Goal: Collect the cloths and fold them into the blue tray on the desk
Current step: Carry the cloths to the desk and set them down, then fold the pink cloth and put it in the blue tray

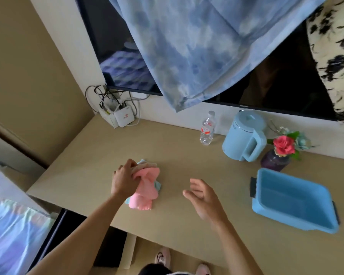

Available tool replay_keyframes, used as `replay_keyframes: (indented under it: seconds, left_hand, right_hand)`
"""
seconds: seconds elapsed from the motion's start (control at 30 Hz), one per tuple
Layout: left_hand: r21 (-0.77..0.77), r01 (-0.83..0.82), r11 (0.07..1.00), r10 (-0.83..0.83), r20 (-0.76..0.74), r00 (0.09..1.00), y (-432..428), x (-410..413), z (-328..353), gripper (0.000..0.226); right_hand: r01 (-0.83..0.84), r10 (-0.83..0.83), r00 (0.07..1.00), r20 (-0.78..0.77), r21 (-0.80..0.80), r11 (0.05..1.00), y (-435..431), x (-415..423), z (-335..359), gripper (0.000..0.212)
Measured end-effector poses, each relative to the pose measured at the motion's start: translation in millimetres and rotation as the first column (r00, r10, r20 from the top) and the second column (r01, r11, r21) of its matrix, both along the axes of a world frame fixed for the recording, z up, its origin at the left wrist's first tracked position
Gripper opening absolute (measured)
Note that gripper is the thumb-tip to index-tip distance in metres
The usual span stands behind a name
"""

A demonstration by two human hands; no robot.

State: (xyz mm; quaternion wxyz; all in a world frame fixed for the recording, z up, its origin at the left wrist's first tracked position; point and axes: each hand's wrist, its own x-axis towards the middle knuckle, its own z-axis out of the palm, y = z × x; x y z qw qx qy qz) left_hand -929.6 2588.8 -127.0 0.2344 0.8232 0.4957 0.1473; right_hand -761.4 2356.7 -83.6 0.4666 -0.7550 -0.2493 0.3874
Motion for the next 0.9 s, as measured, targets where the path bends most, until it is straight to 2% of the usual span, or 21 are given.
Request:
replay_keyframes:
  seconds: [0.1, 0.27, 0.4, 0.47, 0.53, 0.6, 0.73, 0.77, 0.83, 0.9]
  left_hand:
    - [-0.016, 0.042, 0.999, -0.044, -0.11, 0.993, 21.5, 10.4, -21.8, 0.037]
    - [-0.078, 0.138, 0.987, -0.154, -0.282, 0.947, 41.2, 14.3, -61.8, 0.035]
    - [0.15, 0.277, 0.949, -0.206, -0.371, 0.905, 44.1, 13.8, -76.5, 0.048]
    - [0.254, 0.387, 0.887, -0.281, -0.367, 0.887, 40.3, 14.4, -77.7, 0.054]
    - [0.275, 0.508, 0.816, -0.41, -0.342, 0.845, 34.8, 11.7, -79.0, 0.047]
    - [0.234, 0.59, 0.773, -0.495, -0.36, 0.791, 28.9, 5.0, -81.6, 0.049]
    - [0.017, 0.581, 0.814, -0.497, -0.498, 0.711, 30.4, -10.3, -86.9, 0.092]
    - [0.005, 0.568, 0.823, -0.477, -0.537, 0.696, 31.6, -12.1, -88.0, 0.092]
    - [0.056, 0.549, 0.834, -0.428, -0.56, 0.709, 34.8, -13.2, -89.7, 0.071]
    - [0.093, 0.518, 0.85, -0.414, -0.488, 0.768, 40.2, -10.6, -89.8, 0.049]
  right_hand:
    - [0.016, -0.016, 1.0, -0.016, -0.04, 0.999, 13.8, 9.2, -6.9, 0.053]
    - [0.057, -0.062, 0.997, -0.038, -0.123, 0.991, 30.7, 18.7, -22.1, 0.052]
    - [0.069, -0.076, 0.997, -0.035, -0.168, 0.983, 37.8, 16.8, -32.2, 0.051]
    - [0.071, -0.079, 0.996, -0.034, -0.18, 0.981, 40.6, 14.5, -35.0, 0.05]
    - [0.068, -0.076, 0.996, -0.039, -0.188, 0.98, 42.3, 12.9, -36.8, 0.051]
    - [0.07, -0.077, 0.996, -0.033, -0.186, 0.98, 43.9, 12.1, -37.7, 0.05]
    - [0.092, -0.099, 0.995, -0.028, -0.177, 0.98, 46.8, 6.5, -38.4, 0.049]
    - [0.096, -0.102, 0.995, -0.025, -0.177, 0.98, 46.4, 4.3, -39.1, 0.049]
    - [0.094, -0.099, 0.995, -0.018, -0.19, 0.977, 44.4, -1.4, -41.1, 0.049]
    - [0.09, -0.095, 0.995, -0.014, -0.2, 0.976, 41.2, -8.2, -44.9, 0.05]
